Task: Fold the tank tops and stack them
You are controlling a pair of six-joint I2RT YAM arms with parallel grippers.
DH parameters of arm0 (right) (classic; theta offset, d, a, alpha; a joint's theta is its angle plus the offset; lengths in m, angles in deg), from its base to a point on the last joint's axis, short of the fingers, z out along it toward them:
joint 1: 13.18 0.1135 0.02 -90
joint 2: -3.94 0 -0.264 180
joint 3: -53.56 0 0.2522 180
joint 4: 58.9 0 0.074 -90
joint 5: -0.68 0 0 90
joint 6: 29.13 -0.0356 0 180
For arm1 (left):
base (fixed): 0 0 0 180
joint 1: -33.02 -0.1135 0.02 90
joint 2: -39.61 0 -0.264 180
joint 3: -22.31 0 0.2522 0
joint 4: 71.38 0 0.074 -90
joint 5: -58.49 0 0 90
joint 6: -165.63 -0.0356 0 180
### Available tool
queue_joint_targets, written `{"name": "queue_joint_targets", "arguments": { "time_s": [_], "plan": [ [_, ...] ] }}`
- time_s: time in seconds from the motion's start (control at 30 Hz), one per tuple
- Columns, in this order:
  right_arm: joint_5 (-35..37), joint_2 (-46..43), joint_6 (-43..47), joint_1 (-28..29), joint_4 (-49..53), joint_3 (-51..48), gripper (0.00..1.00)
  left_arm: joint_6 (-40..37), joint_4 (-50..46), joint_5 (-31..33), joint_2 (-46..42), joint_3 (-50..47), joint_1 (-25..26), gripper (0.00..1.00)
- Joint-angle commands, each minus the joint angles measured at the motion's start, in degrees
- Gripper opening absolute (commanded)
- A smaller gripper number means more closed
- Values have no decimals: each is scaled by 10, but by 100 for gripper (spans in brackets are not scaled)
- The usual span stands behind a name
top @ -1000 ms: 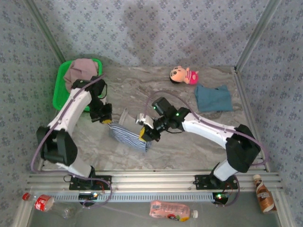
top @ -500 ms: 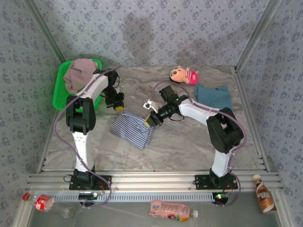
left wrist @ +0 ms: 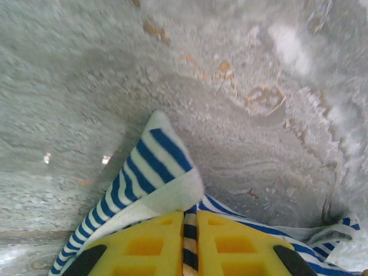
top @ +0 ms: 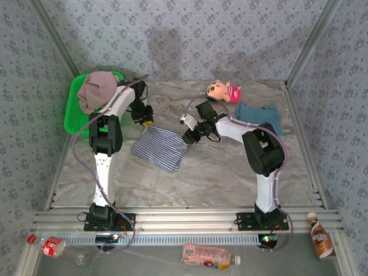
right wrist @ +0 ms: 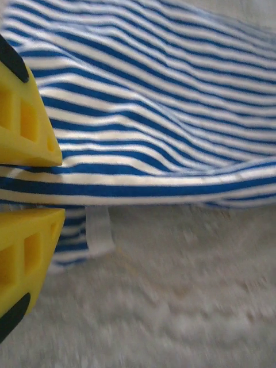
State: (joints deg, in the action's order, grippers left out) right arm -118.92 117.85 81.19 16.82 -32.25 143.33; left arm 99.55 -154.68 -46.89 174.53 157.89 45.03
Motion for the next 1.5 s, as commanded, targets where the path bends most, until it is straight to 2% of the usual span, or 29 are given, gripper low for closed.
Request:
{"name": "queue_joint_targets", "arguments": {
  "time_s": [0.0,0.07,0.17,0.2,0.27,0.37,0.5,0.6,0.7,0.8,1.0,1.1,1.3,1.47],
  "plan": [
    [74,19,-11,6,-58,18,27,16,0,28,0,32,-6,14],
    [97,25,-6,10,-64,23,28,15,-9,41,1,42,-7,15],
    [140,25,-7,12,-77,21,29,18,-7,67,-10,39,-8,26],
    [151,20,-9,13,-86,15,29,21,-5,77,-15,36,-8,26],
    [160,2,-18,14,-104,-2,30,21,0,86,-27,29,-9,26],
    [158,-37,-31,13,-109,-28,35,12,5,90,-56,9,-6,34],
    [125,-96,-64,13,-99,-68,42,-12,42,77,-129,-79,0,43],
    [92,-129,-124,30,-107,-111,45,-32,89,48,-184,-179,7,52],
    [67,-143,-208,55,-151,-147,47,-56,114,27,-200,-248,8,57],
    [71,-128,-249,89,-173,-159,49,-80,144,4,-191,-279,8,57],
    [88,-78,-300,117,-200,-154,51,-123,144,21,-130,-239,4,58],
    [96,-59,-299,123,-189,-146,51,-126,145,34,-102,-213,-6,58],
    [128,-36,-275,132,-128,-134,51,-135,134,13,-46,-170,-13,57],
    [178,-56,-235,130,-61,-137,51,-130,126,0,-38,-169,-20,48]
  ]
}}
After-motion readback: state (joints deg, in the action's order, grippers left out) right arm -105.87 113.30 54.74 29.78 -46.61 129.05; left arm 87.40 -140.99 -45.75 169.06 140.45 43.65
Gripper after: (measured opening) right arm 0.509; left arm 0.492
